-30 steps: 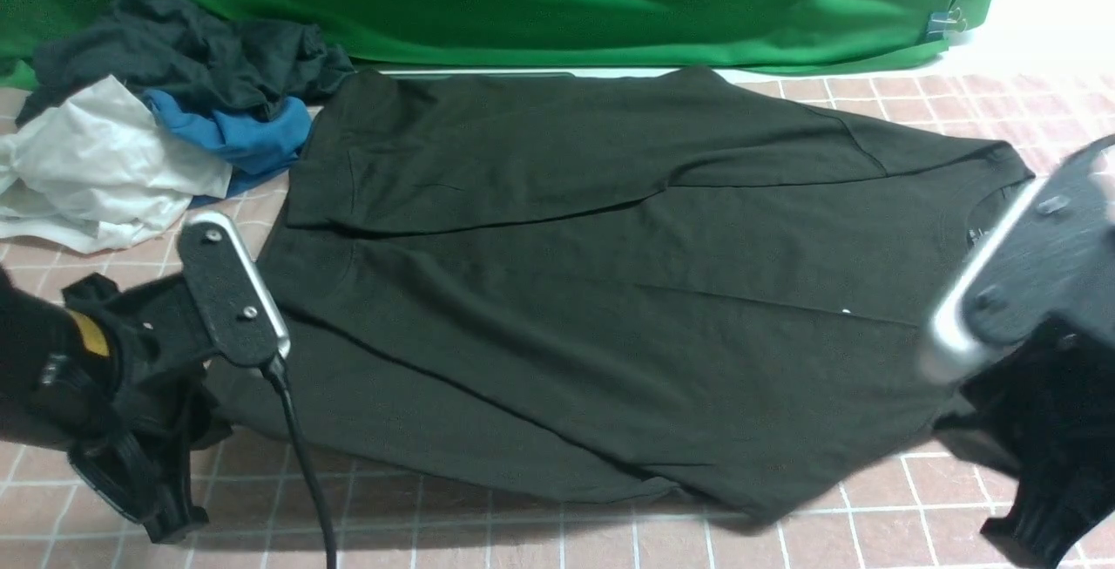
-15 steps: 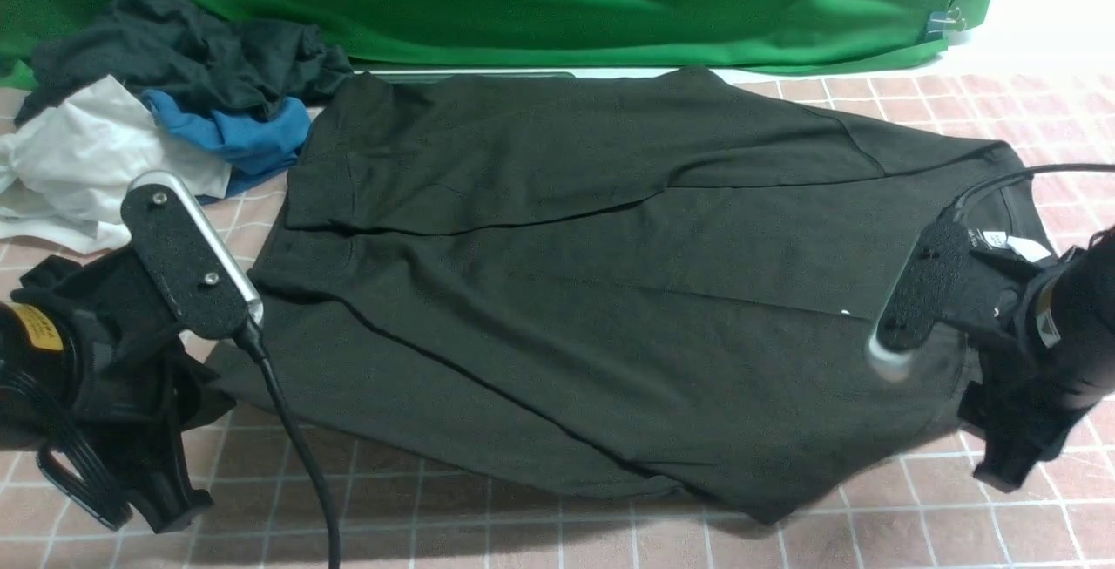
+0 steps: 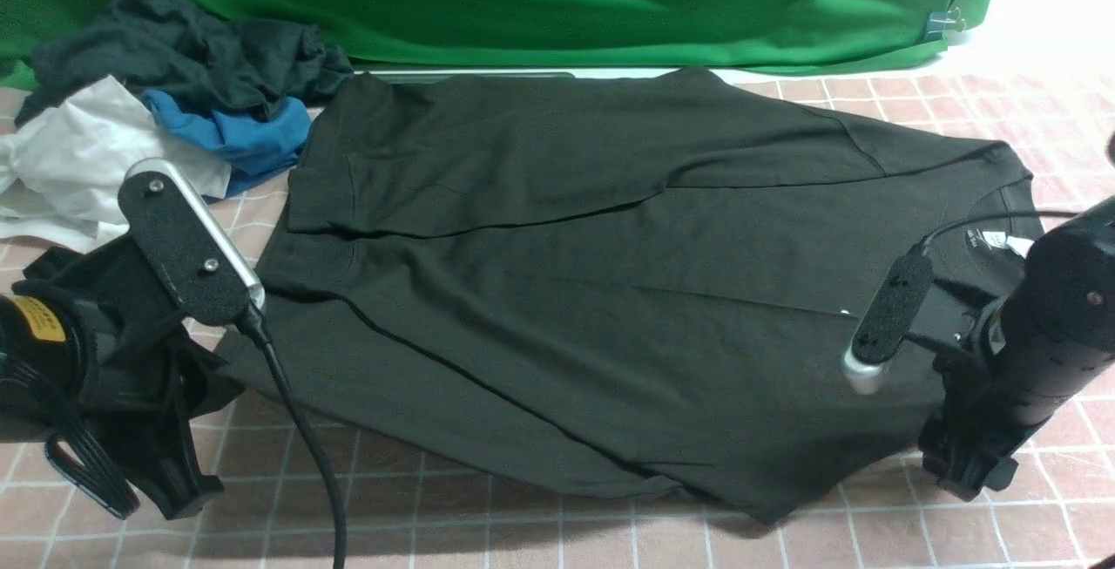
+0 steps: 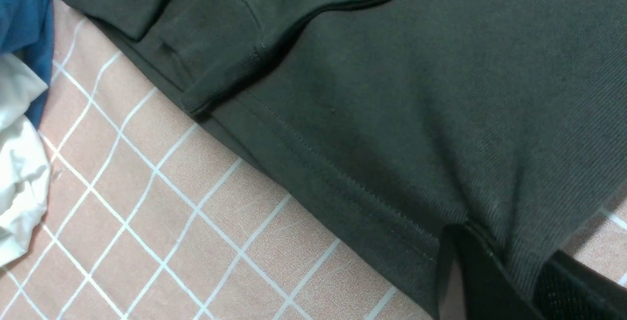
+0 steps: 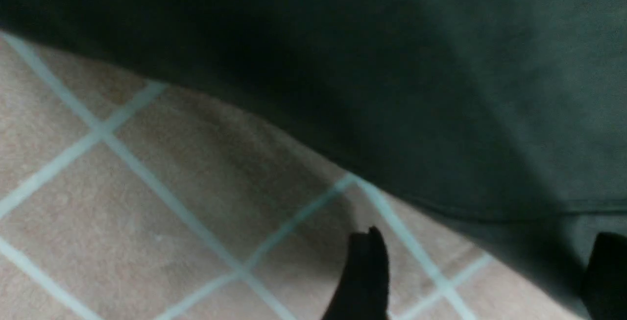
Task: Fold a long-sleeved shirt over a pink coffee tablecloth.
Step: 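Grasp the near edge of the shirt at its hem and shoulder corners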
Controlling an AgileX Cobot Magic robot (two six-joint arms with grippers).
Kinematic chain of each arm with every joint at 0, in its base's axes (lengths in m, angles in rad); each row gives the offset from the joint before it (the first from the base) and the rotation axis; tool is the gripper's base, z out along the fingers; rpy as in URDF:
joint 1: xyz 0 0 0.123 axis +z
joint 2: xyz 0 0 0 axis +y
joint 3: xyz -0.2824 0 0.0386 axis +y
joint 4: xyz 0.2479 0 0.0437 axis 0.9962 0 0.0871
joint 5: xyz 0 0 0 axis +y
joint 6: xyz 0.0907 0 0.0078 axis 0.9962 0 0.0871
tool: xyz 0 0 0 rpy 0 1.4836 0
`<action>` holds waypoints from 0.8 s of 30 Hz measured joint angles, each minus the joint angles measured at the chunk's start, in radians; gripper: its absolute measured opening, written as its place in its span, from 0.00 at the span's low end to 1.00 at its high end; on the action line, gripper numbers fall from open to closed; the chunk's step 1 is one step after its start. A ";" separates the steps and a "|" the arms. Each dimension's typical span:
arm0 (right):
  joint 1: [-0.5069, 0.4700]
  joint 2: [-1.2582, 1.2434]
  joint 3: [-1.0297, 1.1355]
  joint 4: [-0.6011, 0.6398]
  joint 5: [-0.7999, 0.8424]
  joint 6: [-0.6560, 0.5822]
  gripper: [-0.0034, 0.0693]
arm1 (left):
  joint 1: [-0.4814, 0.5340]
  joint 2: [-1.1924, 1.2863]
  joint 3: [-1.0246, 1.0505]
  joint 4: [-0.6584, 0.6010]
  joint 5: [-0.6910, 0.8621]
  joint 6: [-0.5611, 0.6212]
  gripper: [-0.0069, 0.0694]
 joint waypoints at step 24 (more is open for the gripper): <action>0.001 -0.045 -0.005 0.015 0.069 0.104 0.09 | 0.000 -0.053 0.000 -0.005 0.012 -0.055 0.13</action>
